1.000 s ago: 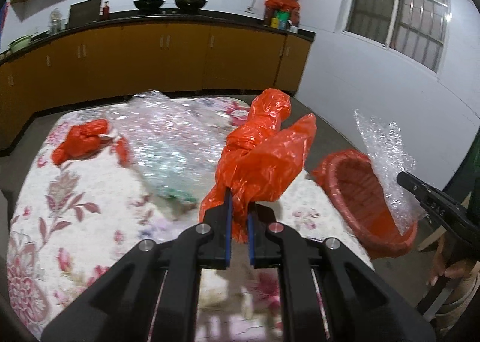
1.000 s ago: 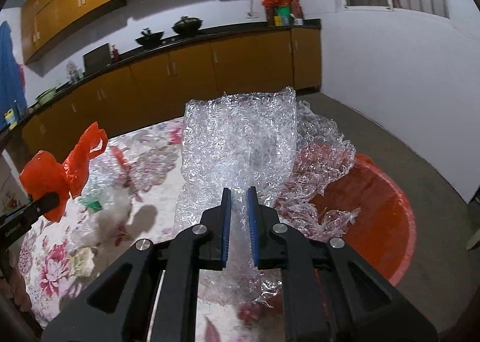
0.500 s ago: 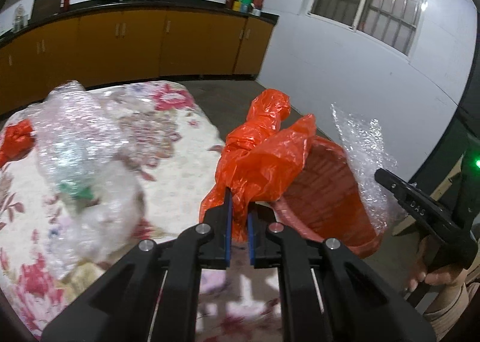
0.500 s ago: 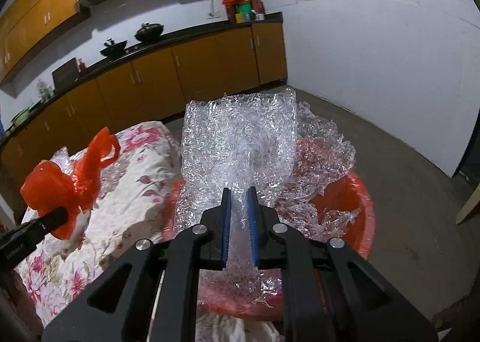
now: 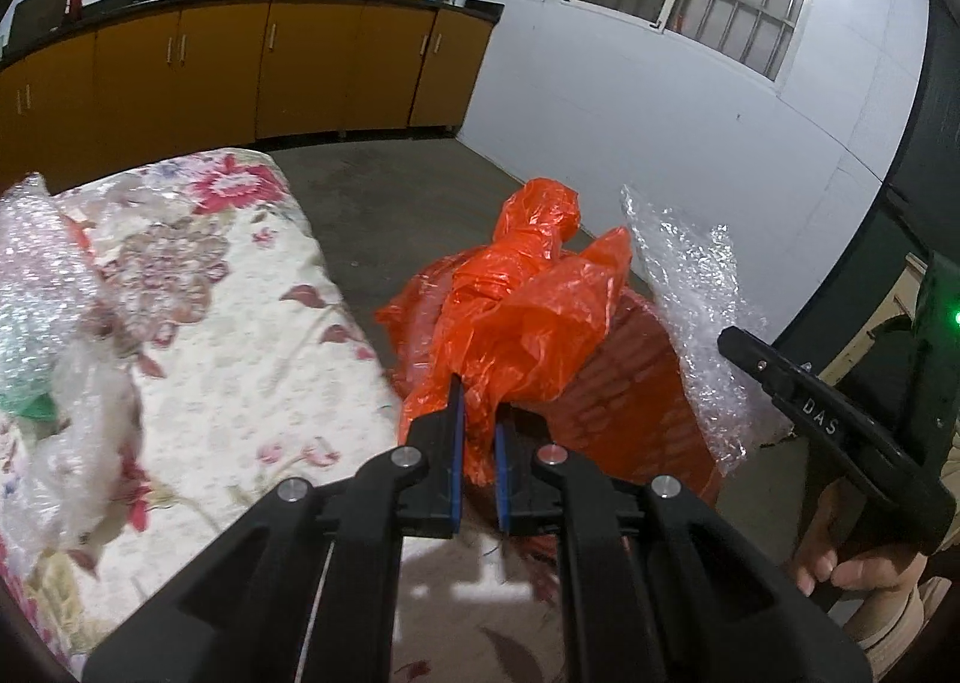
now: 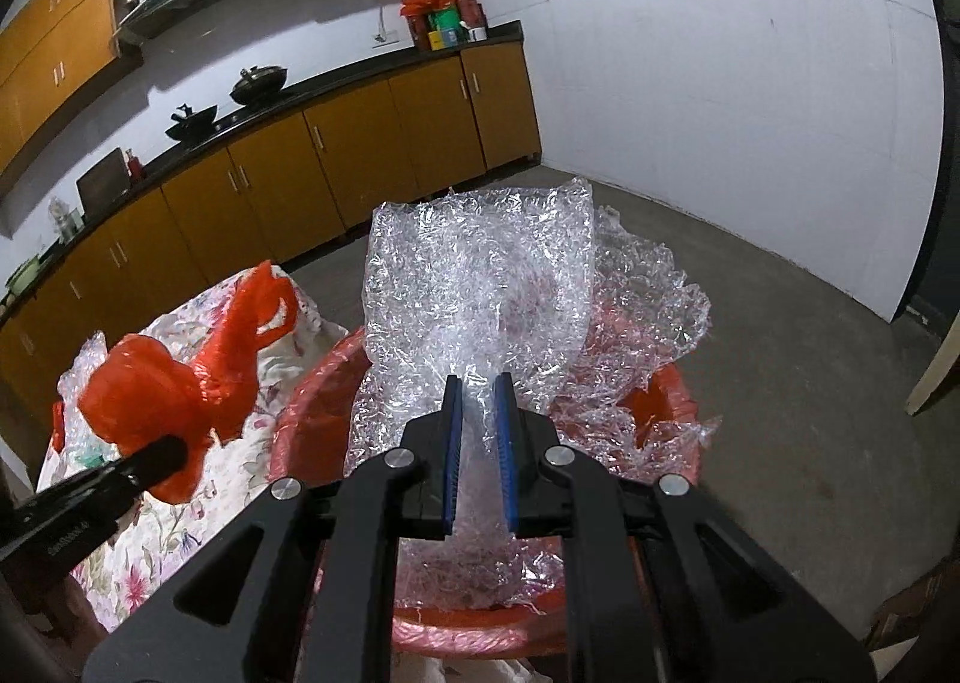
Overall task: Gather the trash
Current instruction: 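Carry both items over the orange basket and open both grippers to drop them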
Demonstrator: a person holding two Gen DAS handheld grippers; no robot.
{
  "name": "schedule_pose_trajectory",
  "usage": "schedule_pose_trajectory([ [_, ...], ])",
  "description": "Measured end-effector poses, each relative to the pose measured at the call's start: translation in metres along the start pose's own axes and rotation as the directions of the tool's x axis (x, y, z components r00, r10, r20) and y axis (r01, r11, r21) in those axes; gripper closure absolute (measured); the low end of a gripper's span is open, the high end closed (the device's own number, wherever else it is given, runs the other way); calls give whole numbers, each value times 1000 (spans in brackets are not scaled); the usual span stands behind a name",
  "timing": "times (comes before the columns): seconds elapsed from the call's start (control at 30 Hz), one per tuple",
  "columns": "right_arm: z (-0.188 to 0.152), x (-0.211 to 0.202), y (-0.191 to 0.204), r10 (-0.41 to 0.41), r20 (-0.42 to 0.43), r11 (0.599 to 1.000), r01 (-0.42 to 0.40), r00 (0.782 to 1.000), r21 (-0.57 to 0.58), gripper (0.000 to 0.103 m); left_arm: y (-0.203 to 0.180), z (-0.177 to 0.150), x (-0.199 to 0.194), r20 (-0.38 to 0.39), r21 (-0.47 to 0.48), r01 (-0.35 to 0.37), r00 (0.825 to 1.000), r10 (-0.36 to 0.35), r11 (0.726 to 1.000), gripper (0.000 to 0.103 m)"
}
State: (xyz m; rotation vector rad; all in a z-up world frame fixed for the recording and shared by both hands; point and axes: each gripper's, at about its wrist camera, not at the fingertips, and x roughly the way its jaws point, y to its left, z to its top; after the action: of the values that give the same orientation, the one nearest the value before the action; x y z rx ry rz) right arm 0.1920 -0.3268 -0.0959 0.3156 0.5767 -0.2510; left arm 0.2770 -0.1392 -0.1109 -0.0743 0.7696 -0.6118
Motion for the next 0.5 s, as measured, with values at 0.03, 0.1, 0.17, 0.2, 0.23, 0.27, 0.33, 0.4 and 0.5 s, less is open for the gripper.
schedule_pose_trajectory([
  [0.03,0,0,-2,0,0,1000,0,1000,5,91,-2,1,4,-3,1,5,1000,-5,1000,94],
  [0.1,1,2,-4,-1,4,1000,1,1000,17,91,-6,1,10,-7,4,13,1000,-13,1000,94],
  [0.17,2,3,-7,-1,7,1000,1,1000,26,91,-11,2,16,-12,3,24,1000,-24,1000,94],
  [0.2,1,3,-8,-1,9,1000,0,1000,30,91,-13,2,19,-16,1,29,999,-29,1000,93],
  [0.23,0,3,-7,-1,9,999,0,1000,34,91,-14,3,23,-18,0,32,999,-32,999,93],
  [0.27,0,5,-8,2,9,999,-2,1000,38,91,-17,3,25,-20,-1,35,999,-35,999,93],
  [0.33,1,8,-9,13,10,999,-13,1000,46,91,-19,3,31,-26,-1,34,999,-34,999,91],
  [0.4,0,10,-9,18,13,999,-19,1000,48,88,-20,2,35,-30,0,31,999,-31,1000,87],
  [0.5,-2,13,-10,38,15,998,-38,999,47,73,-18,0,35,-33,-3,25,999,-25,1000,78],
])
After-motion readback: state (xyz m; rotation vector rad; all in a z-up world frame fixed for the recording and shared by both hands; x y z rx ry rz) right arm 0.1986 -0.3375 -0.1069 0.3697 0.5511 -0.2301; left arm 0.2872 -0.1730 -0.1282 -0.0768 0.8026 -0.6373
